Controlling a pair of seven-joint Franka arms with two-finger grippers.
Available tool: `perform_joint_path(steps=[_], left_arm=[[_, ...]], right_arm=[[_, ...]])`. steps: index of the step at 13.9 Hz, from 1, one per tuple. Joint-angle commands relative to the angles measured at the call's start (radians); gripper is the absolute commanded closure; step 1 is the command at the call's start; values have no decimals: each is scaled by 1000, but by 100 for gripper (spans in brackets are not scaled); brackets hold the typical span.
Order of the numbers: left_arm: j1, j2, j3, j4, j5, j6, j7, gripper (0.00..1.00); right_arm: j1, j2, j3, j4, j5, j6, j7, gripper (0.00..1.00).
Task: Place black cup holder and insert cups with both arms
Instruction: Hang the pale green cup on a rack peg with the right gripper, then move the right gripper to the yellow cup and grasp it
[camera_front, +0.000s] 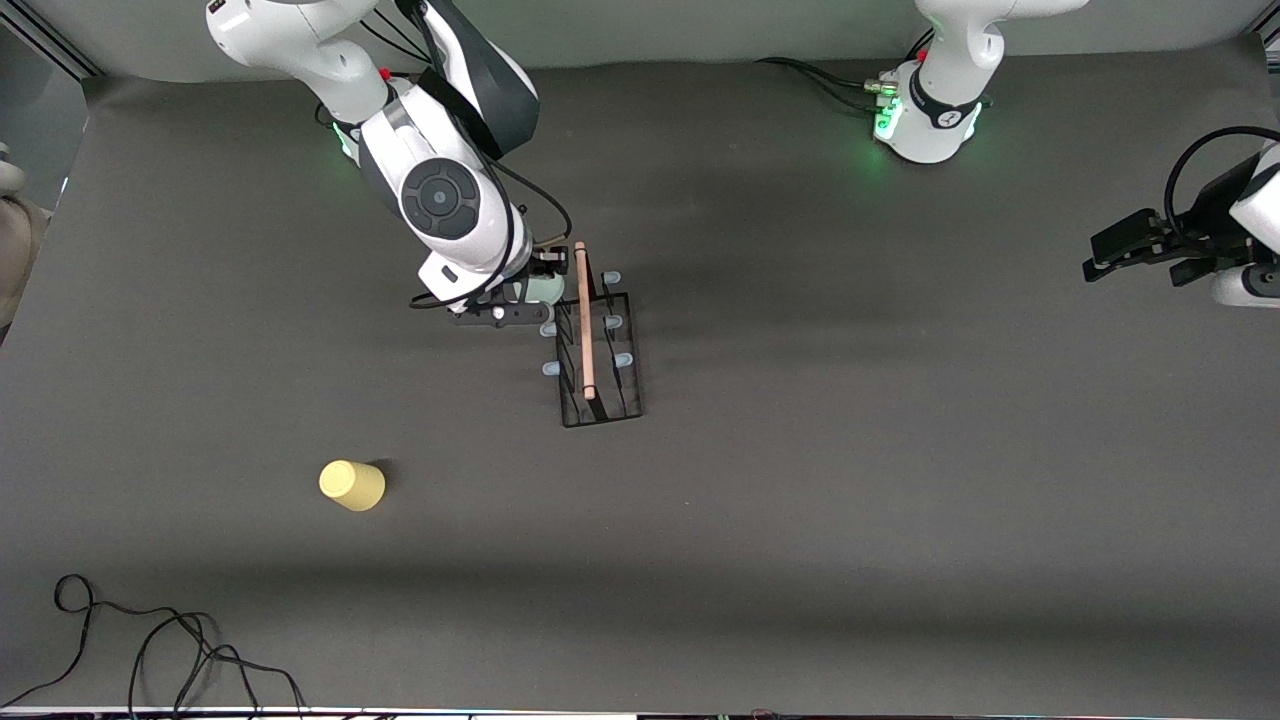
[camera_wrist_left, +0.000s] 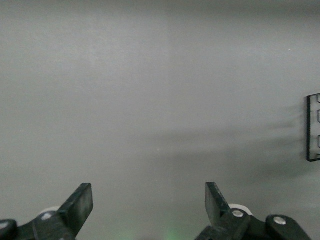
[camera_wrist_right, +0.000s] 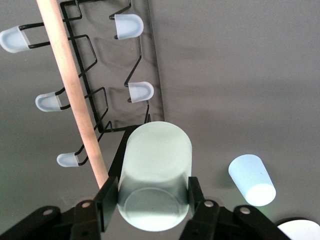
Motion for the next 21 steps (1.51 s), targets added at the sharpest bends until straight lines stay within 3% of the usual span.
perform_joint_path(steps=[1,3,5,9,12,15,21], left_arm=[[-41,9,27,36,36,-21,-4,0],[-40,9,24,37,48,-18,-4,0],[-43,9,19,42,72,-18,-4,0],[-41,9,14,42,80,-23,11,0],[-46,9,7,39,112,-21,19,0],[-49,9,-3,39,128,-23,22,0],[-34,6,0,45,114,-35,52,0]], right_arm=[[18,42,-10,23,22,27,23,79],[18,50,-10,25,14,28,23,41],[10,48,-15,28,11,27,12,22],[-15,47,-52,37,-61,20,-53,19],[-64,47,-174,63,-64,27,-269,19],[-102,59,-250,101,-67,82,-428,17],[-269,296,-262,328,-80,131,-708,13]])
